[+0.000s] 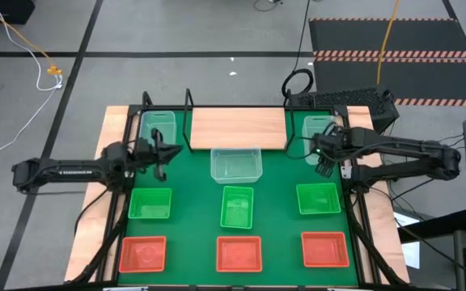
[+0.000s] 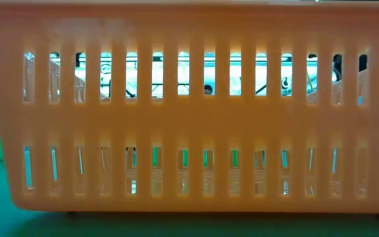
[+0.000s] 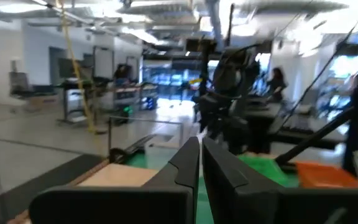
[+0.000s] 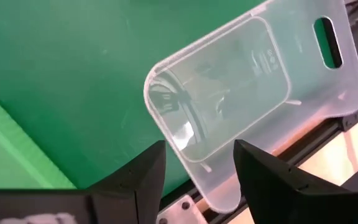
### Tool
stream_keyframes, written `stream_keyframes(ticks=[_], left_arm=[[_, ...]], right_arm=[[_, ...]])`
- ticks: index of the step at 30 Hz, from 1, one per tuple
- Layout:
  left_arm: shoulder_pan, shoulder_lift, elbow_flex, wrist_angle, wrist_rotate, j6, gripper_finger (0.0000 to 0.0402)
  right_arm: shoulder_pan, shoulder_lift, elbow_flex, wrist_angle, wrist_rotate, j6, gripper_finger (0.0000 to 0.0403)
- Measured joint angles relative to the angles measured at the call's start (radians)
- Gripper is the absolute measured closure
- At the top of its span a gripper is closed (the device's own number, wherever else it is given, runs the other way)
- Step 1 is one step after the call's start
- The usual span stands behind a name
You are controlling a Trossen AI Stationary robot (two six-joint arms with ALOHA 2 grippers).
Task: Stack baskets on shelf by color
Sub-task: Put the top right transparent bin on the shelf
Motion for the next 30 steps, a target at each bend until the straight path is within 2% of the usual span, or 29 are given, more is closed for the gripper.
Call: stream_keyframes(ticks=[5, 8, 12, 17, 20, 23, 26, 30], left_arm=[[0.000, 0.206, 0.177, -0.071, -0.005, 0.101, 0.0380], [0.000, 0.300, 0.279, -0.140, -0.006, 0.158, 0.0380], [0.007, 0.385, 0.380, -0.229, -0.062, 0.232, 0.0380], [0.033, 0.431, 0.445, -0.254, -0.101, 0.282, 0.0376], [0.060, 0.440, 0.477, -0.256, -0.106, 0.274, 0.0350], [0.094, 0.440, 0.514, -0.266, -0.107, 0.245, 0.0301], [0.129, 0.439, 0.558, -0.323, -0.107, 0.236, 0.0255], [0.161, 0.440, 0.582, -0.333, -0.107, 0.235, 0.0224]], right_arm=[[-0.058, 0.086, 0.000, 0.066, -0.009, -0.109, 0.0220], [-0.090, 0.107, 0.000, 0.114, -0.081, -0.169, 0.0220], [-0.123, 0.107, 0.000, 0.128, -0.172, -0.197, 0.0220], [-0.136, 0.090, -0.030, 0.130, -0.187, -0.177, 0.0220], [-0.135, 0.088, -0.072, 0.144, -0.187, -0.159, 0.0220], [-0.136, 0.090, -0.125, 0.179, -0.184, -0.157, 0.0220], [-0.139, 0.098, -0.112, 0.182, -0.180, -0.157, 0.0220], [-0.146, 0.095, -0.113, 0.191, -0.180, -0.157, 0.0248]])
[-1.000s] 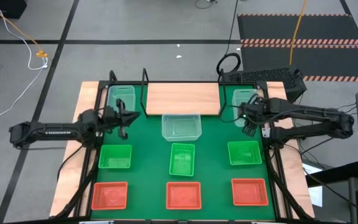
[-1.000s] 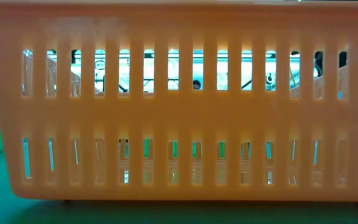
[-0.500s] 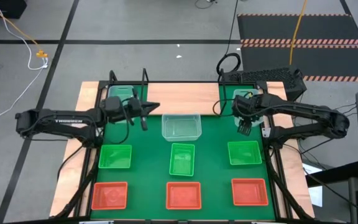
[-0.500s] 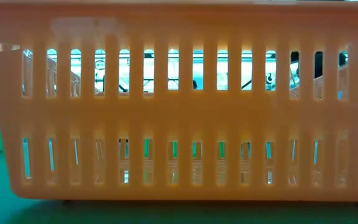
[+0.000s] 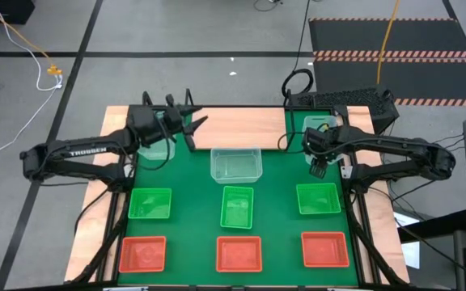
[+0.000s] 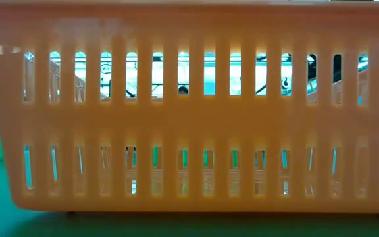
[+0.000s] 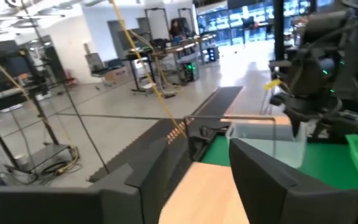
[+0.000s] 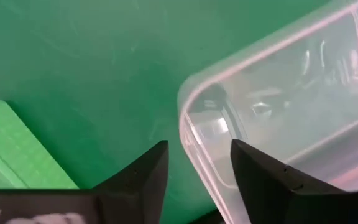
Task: Stack baskets on shelf by color
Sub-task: Put the top right transparent bin on the shelf
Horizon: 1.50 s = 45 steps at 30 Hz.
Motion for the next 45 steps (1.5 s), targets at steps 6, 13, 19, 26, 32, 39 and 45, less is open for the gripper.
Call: stream_keyframes(ticks=[6, 13, 19, 26, 32, 39, 45], left_arm=[[0.023, 0.000, 0.015, 0.004, -0.004, -0.006, 0.0220], [0.033, 0.000, 0.015, 0.027, -0.025, 0.030, 0.0220], [0.033, -0.001, 0.015, 0.098, -0.068, 0.055, 0.0220], [0.033, -0.002, 0.015, 0.100, -0.072, 0.061, 0.0220], [0.033, -0.003, 0.015, 0.135, -0.072, 0.054, 0.0220], [0.033, -0.003, 0.015, 0.166, -0.073, 0.126, 0.0220], [0.033, -0.003, 0.015, 0.131, -0.073, 0.076, 0.0220]], right_arm=[[-0.040, 0.013, -0.008, 0.007, -0.003, -0.004, 0.0327], [-0.047, 0.014, -0.007, 0.010, -0.007, -0.016, 0.0394], [-0.047, 0.011, 0.067, -0.097, 0.004, 0.040, 0.0400], [-0.027, -0.014, 0.310, -0.323, 0.269, 0.218, 0.0402], [-0.026, 0.011, 0.503, -0.336, 0.490, 0.145, 0.0402], [-0.016, 0.086, 0.606, -0.104, 0.495, -0.086, 0.0402], [0.027, 0.227, 0.718, -0.030, 0.564, -0.235, 0.0402]])
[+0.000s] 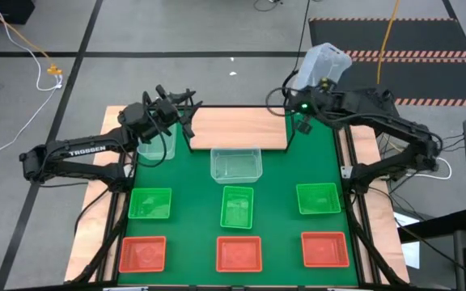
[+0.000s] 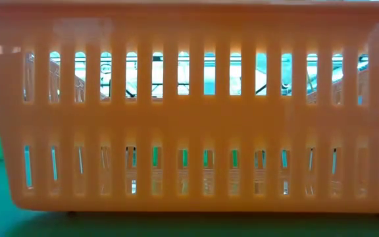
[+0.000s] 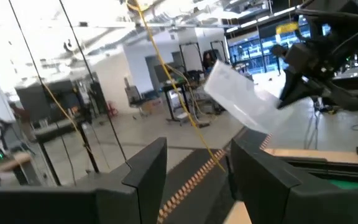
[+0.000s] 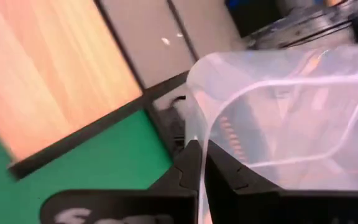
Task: Stack baskets on shelf by color
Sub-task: Put the top right transparent bin on the shelf
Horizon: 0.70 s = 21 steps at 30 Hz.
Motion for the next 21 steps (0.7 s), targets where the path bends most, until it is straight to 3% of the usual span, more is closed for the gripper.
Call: stream_keyframes(ticks=[4, 9, 14, 21], left_arm=[[0.000, 0.000, -0.001, -0.072, -0.005, -0.032, 0.0220], [0.000, 0.002, -0.001, -0.115, 0.001, -0.030, 0.0220], [-0.026, 0.059, -0.001, -0.096, 0.183, -0.025, 0.0220], [-0.112, 0.175, -0.001, 0.051, 0.212, 0.091, 0.0220]], right_arm=[[0.027, 0.017, 0.023, -0.034, 0.054, 0.045, 0.0403], [0.064, -0.052, -0.039, -0.052, -0.068, 0.101, 0.0403], [0.130, -0.131, -0.120, -0.049, -0.239, 0.087, 0.0403], [0.158, -0.195, -0.257, -0.155, -0.247, 0.320, 0.0403]])
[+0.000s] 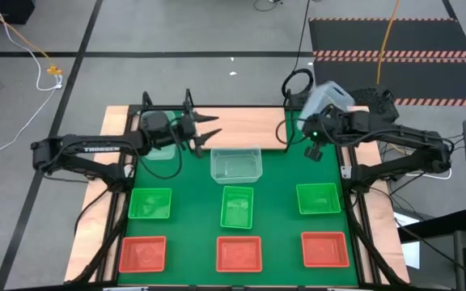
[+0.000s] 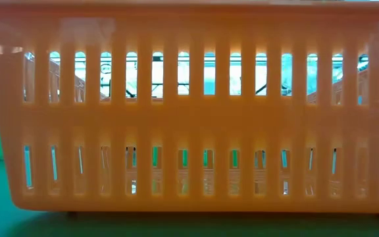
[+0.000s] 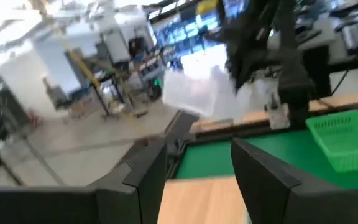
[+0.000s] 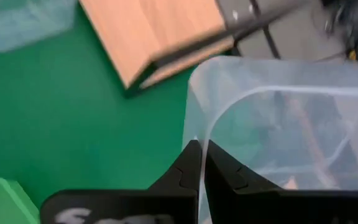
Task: Stack baskets on shelf by color
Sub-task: Put the top right transparent bin on the shelf
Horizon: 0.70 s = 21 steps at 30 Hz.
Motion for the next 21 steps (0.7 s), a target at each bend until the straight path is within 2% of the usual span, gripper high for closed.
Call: stream_keyframes(ticks=[4, 8, 14, 18, 21], left_arm=[[-0.030, 0.039, 0.000, 0.073, -0.002, 0.030, 0.0220], [-0.037, 0.044, 0.011, 0.077, -0.046, 0.036, 0.0220], [-0.035, 0.044, 0.013, 0.084, -0.061, 0.020, 0.0220], [-0.035, 0.044, 0.013, 0.077, -0.061, 0.017, 0.0220], [-0.035, 0.044, 0.013, 0.080, -0.061, 0.027, 0.0220]], right_arm=[[0.013, -0.020, -0.108, 0.007, -0.002, 0.020, 0.0403], [0.012, -0.036, -0.232, 0.060, -0.014, 0.031, 0.0403], [0.012, -0.037, -0.409, 0.189, -0.130, 0.016, 0.0403], [0.013, -0.037, -0.420, 0.181, -0.137, -0.007, 0.0403], [0.012, -0.043, -0.341, 0.096, -0.122, -0.008, 0.0403]])
